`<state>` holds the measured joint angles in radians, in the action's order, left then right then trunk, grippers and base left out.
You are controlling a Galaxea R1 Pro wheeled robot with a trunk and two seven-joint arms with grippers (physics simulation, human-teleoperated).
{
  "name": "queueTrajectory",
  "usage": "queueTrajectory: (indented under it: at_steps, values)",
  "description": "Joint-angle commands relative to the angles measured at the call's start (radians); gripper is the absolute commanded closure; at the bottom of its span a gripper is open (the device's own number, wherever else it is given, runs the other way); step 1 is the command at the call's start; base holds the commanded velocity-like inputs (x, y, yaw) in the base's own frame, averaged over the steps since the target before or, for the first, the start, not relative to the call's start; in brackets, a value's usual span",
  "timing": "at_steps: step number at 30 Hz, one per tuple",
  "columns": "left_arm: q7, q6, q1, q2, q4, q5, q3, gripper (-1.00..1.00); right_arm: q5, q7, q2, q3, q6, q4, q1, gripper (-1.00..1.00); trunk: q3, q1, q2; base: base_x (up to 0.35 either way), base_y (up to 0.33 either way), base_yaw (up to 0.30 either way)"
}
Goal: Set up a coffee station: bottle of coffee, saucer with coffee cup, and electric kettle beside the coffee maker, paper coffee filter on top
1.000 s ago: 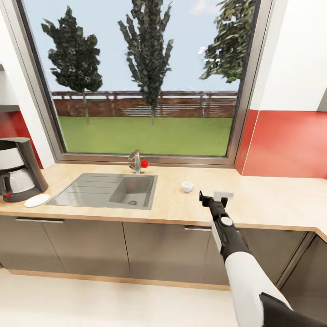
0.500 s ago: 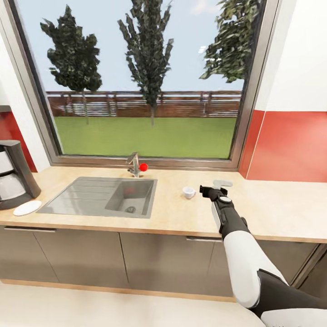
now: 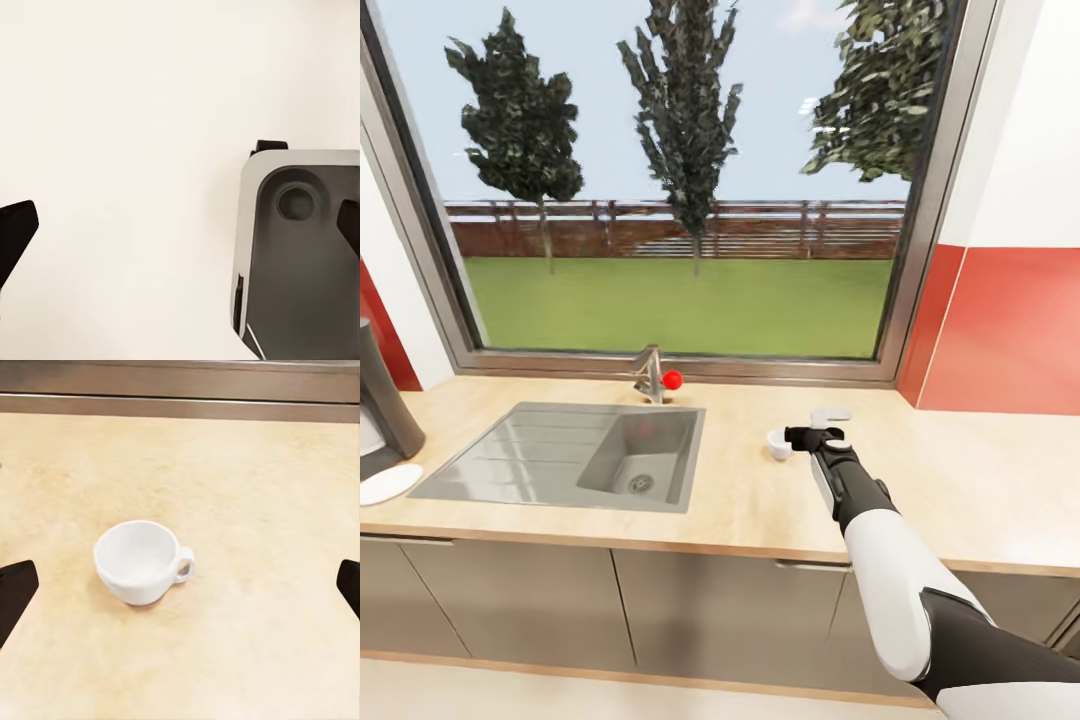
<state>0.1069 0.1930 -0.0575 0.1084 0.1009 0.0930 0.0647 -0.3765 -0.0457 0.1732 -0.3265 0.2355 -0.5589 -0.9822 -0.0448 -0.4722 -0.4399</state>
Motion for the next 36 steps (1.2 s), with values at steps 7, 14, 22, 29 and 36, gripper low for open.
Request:
queueTrajectory:
  at_steps: [7,14,22,29,36]
  values:
    - [0.002,-0.001,0.000,0.000,-0.007,0.010,0.009,-1.00,-0.010,-0.003,0.001,-0.006,0.007,0.002,-0.001,-1.00,-0.002,-0.001,-0.002,0.250,0.000,0.000]
    - [0.002,-0.001,0.008,0.003,-0.053,0.008,0.011,-1.00,0.003,-0.009,0.001,-0.009,0.009,0.001,-0.007,-1.00,-0.002,-0.001,-0.002,0.141,0.001,0.000]
    - [0.002,-0.001,0.013,0.001,-0.072,0.008,0.011,-1.00,0.038,0.004,0.001,-0.004,0.033,-0.044,-0.012,-1.00,-0.002,-0.001,-0.002,0.220,0.120,0.000]
    - [0.003,-0.001,0.013,-0.001,-0.072,0.008,0.011,-1.00,0.047,-0.006,0.001,-0.004,0.072,-0.084,-0.013,-1.00,-0.002,-0.001,-0.002,0.217,0.123,0.000]
    - [0.004,-0.001,0.013,-0.002,-0.072,0.008,0.012,-1.00,0.047,-0.046,0.001,-0.003,0.111,-0.123,-0.013,-1.00,-0.002,-0.001,-0.002,0.031,0.017,0.000]
